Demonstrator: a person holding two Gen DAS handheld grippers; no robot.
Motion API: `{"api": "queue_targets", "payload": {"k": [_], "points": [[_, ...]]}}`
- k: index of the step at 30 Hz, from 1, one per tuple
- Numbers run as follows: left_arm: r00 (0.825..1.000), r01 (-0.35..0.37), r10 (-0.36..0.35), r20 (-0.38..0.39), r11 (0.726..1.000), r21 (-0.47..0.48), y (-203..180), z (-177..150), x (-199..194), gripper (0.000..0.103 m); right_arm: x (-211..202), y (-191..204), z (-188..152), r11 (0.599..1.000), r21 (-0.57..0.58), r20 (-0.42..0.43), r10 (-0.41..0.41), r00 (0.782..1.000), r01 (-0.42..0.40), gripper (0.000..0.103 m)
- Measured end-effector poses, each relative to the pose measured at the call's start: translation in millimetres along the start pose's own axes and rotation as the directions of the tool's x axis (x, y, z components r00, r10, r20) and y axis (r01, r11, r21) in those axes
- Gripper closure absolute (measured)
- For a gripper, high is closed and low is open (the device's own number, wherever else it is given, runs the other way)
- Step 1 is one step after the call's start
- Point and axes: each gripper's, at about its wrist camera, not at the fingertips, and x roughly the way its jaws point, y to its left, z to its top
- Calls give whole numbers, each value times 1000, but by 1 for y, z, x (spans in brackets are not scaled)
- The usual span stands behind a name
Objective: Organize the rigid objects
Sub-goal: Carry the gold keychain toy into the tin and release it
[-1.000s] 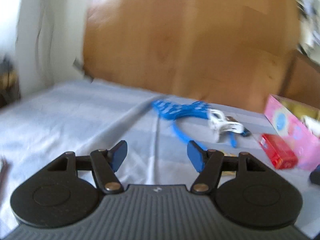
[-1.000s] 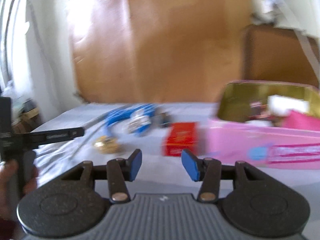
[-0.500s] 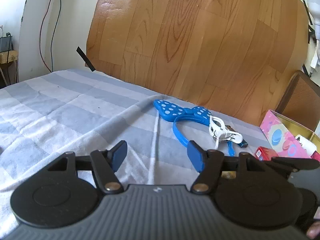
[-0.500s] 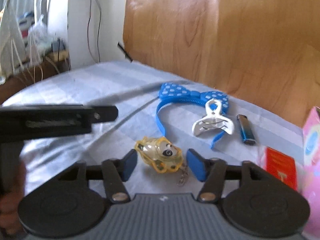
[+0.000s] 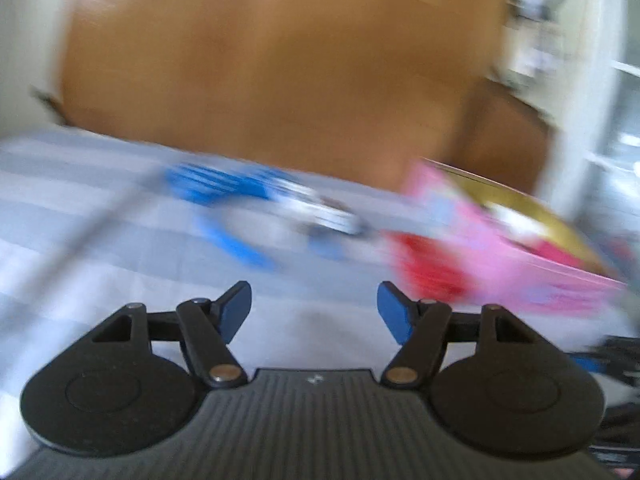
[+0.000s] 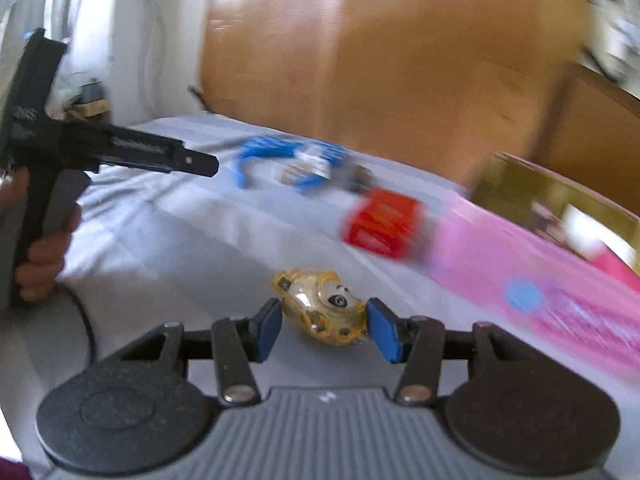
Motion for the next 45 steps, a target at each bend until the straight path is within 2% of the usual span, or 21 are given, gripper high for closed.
{"api": "queue_targets", "payload": {"k": [2,5,6,8,10,12,14,15,16,17,18,20,23,26,29,33,36,38,42,45], "points": [[990,129,-127,-67,991,36,-35,-3,7,32,-15,-14,-14,998,43,-7,-42,999,43,55],[950,272,-258,-178,961,58,-79,-11,20,32,-29,-27,-28,993,100,-6,-68,998,68,54],[937,298,-281,-208,953,55,-88,-14,23,32,-33,-33,-31,992,107,1,-65,998,65,50],[915,335,-314,-255,941,43,-102,-19,32,32,-36,-35,-33,992,109,16,-62,998,60,45],[900,353,-329,-286,935,33,-110,-23,38,33,-37,-36,-35,993,108,22,-47,999,45,44],[897,341,-311,-314,939,42,-115,-29,44,34,-30,-37,-35,994,108,13,-33,999,32,44],[904,329,-294,-311,942,65,-118,-33,46,37,-23,-39,-38,992,122,-6,-11,1000,12,44],[900,336,-299,-316,940,67,-119,-33,45,39,-23,-41,-38,991,134,-4,4,1000,-3,50],[893,350,-315,-323,935,57,-120,-32,45,51,-24,-39,-40,990,138,1,9,1000,-9,53],[878,376,-342,-336,926,40,-121,-30,46,58,-24,-40,-41,989,144,7,13,1000,-14,53],[876,379,-343,-339,924,43,-125,-28,47,59,-25,-41,-41,988,153,15,19,1000,-21,54],[893,376,-331,-306,921,102,-137,-19,47,59,-29,-42,-40,986,165,52,17,998,-25,54],[918,363,-316,-241,913,184,-158,6,44,58,-35,-47,-27,988,150,125,-48,991,29,54],[935,349,-317,-160,902,254,-176,37,52,57,-38,-63,-4,986,141,210,-113,971,84,54],[945,327,-306,-116,906,271,-184,60,74,57,-31,-89,22,983,156,261,-137,956,98,54],[952,303,-282,-121,927,221,-179,73,107,56,-1,-120,48,979,185,228,-133,965,91,54],[956,281,-255,-142,936,213,-178,71,130,56,23,-134,51,977,194,181,-119,976,84,54],[961,264,-236,-148,940,217,-179,69,137,56,36,-137,51,978,174,153,-139,979,112,54],[971,217,-188,-146,953,214,-182,67,146,52,53,-145,48,967,183,118,-199,973,176,51],[980,192,-174,-101,958,213,-177,67,134,40,49,-152,45,946,221,131,-270,954,237,43]]}}
